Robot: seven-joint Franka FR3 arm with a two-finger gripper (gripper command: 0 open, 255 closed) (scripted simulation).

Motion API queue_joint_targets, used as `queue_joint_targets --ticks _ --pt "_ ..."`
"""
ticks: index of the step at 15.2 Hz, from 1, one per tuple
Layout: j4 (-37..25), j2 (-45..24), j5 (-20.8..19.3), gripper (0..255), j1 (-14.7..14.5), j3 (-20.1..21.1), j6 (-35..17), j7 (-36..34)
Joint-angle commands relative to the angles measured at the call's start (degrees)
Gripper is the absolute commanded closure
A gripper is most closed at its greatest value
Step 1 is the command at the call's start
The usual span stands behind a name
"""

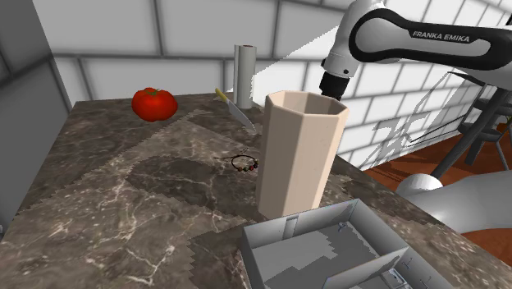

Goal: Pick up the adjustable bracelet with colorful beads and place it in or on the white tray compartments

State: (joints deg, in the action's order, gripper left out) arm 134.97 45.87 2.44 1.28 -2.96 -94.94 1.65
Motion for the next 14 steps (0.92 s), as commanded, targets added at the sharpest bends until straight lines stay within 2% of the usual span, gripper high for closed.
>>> queue_joint_targets --ticks 1,7,14 --pt "0.0 0.0 0.0 0 0.0 0.0 0.0 0.0" --pt "1.24 3.5 6.7 0 -1.24 7.62 0.64 -11.98" --pt "-0.98 3.65 14.39 0 -2.28 16.92 -0.21 -26.09"
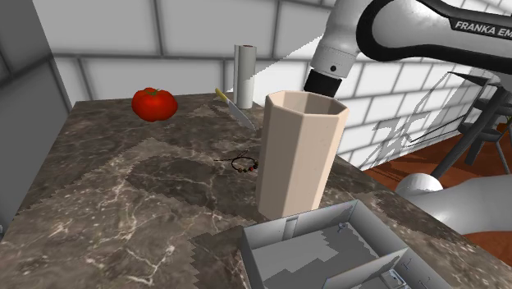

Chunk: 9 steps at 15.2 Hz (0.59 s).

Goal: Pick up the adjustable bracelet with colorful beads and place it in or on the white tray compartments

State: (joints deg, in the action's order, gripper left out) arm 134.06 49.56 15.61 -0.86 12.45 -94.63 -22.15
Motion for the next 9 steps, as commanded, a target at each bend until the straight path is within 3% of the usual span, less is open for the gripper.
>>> queue_joint_targets --ticks 1,9 --pt "-0.7 -0.35 2.22 0 -0.18 2.86 -0.77 -4.29" --pt "-8.58 -5.51 8.29 0 1.04 13.88 -3.59 -20.26"
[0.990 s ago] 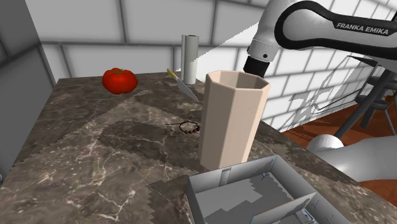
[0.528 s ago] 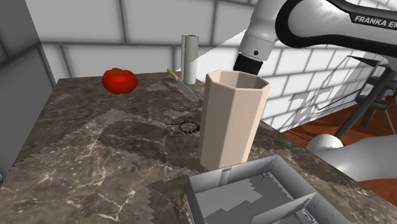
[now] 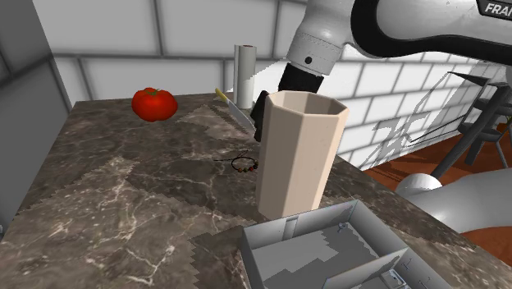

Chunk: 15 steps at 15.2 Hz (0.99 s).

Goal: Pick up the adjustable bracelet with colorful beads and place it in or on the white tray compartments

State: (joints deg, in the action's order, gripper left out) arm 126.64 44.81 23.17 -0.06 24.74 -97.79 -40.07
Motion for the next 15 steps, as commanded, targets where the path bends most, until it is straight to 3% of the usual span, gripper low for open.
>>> queue_joint_targets --ticks 1,10,15 --pt "-2.49 -1.7 1.2 0 0.62 3.01 -0.84 -4.34" --pt "1.64 -2.62 2.79 0 0.78 6.28 -6.76 -5.37" --pt "1.64 -2.62 2.79 0 0.78 6.28 -6.76 -5.37"
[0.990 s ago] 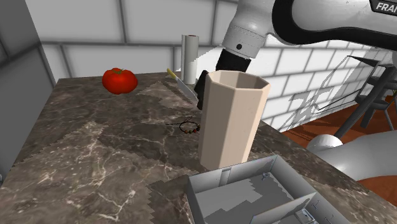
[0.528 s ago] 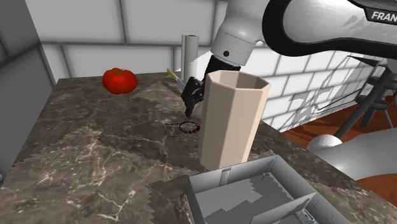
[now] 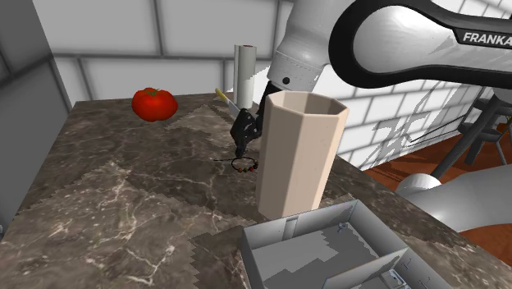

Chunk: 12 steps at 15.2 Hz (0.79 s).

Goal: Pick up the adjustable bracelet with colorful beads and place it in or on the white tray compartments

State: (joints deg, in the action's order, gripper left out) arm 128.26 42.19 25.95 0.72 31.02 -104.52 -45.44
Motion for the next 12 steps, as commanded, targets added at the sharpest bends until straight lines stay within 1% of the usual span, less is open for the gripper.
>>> queue_joint_targets --ticks 1,2,3,12 --pt "0.02 0.0 0.0 0 0.0 0.0 -0.03 0.01" --pt "0.01 0.0 0.0 0 0.0 0.0 -0.01 0.0" --pt "0.01 0.0 0.0 255 0.0 0.0 -0.01 0.0" --pt "0.02 0.0 0.0 255 0.0 0.0 -0.03 0.01"
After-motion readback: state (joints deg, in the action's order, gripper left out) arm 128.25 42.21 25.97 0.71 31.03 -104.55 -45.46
